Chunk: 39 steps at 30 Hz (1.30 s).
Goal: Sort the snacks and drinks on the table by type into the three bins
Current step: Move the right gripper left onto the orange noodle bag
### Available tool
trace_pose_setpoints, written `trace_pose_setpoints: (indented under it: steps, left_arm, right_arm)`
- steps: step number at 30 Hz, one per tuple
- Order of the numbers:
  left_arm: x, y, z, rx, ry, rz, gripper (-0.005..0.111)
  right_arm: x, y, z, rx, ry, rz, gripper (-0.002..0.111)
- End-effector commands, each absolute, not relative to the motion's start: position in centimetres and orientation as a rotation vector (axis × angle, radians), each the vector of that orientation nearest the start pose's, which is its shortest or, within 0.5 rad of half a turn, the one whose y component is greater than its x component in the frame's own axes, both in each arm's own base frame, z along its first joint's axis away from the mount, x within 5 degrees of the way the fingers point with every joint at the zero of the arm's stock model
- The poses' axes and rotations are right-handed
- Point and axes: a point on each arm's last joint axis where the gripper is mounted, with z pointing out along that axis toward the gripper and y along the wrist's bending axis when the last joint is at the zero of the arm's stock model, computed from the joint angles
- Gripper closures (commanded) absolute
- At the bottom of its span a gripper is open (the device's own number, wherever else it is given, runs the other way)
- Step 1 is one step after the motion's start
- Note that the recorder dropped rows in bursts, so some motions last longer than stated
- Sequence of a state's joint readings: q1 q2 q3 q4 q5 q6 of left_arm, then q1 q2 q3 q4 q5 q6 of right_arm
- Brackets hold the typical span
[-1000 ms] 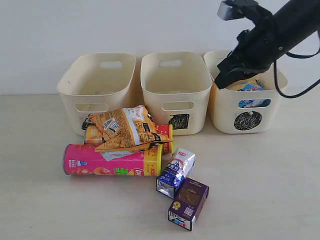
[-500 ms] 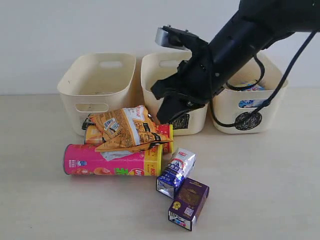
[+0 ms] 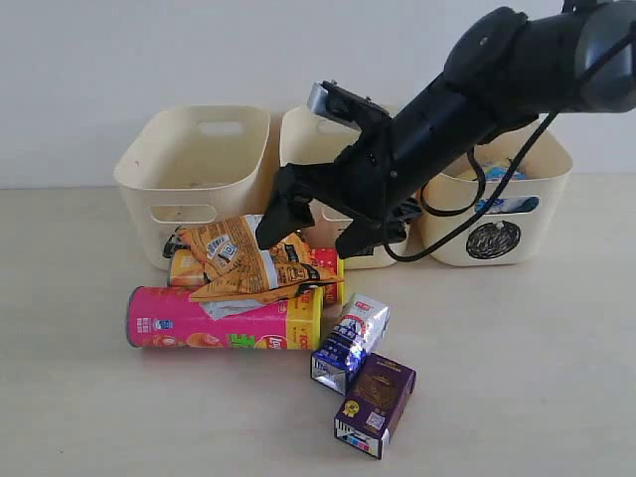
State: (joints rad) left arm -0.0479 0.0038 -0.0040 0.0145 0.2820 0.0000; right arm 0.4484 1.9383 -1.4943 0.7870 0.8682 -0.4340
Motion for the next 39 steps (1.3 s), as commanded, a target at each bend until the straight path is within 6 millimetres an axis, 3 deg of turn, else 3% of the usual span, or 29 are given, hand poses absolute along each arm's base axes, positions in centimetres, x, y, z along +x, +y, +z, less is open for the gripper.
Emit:
trace_pose_setpoints:
  steps: [1, 10, 15, 26, 39]
  left_arm:
    - [5.5, -0.2, 18.8, 0.057, 1.762, -0.012, 0.103]
    - [5.5, -0.2, 18.8, 0.057, 1.760, -0.013, 0.103]
    - [5.5, -0.2, 18.8, 0.057, 1.760, -0.013, 0.103]
    - [5.5, -0.2, 18.8, 0.057, 1.760, -0.013, 0.103]
    - [5.5, -0.2, 18.8, 0.057, 1.763, -0.012, 0.103]
  right_arm:
    - [36.4, 22.6, 22.4, -0.501, 2.620, 0.921, 0.015]
    - [36.8, 22.5, 20.7, -0.515, 2.657, 0.853, 0.015]
    - [37.0, 23.2, 19.5, -0.437, 2.682, 0.950, 0.015]
    - [37.4, 23.7, 20.0, -0.358, 2.612, 1.044, 0.015]
    - [37.9, 24.4, 19.0, -0.267, 2.584, 1.162, 0.015]
